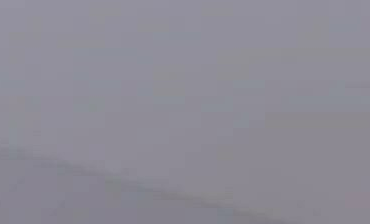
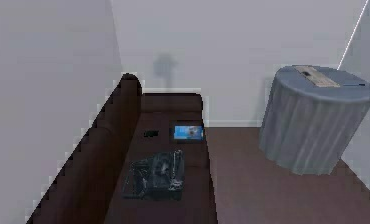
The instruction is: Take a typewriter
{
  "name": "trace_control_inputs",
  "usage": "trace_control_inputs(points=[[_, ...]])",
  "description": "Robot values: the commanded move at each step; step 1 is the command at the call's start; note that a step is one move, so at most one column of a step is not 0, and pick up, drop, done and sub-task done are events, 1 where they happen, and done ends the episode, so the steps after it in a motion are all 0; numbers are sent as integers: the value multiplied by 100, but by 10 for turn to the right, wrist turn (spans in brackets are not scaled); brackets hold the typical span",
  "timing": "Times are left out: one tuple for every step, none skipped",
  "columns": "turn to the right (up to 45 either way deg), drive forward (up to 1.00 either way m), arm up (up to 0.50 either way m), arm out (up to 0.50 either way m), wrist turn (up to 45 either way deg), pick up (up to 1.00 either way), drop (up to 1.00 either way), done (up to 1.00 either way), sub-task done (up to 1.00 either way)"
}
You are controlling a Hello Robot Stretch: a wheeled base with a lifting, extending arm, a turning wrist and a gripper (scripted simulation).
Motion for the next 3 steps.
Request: trace_control_inputs(points=[[0, 0, 50, 0, 0, 0, 0, 0, 0], [0, 0, 0, 44, 0, 0, 0, 0, 0], [0, 0, 0, 0, 450, 0, 0, 0, 0]])
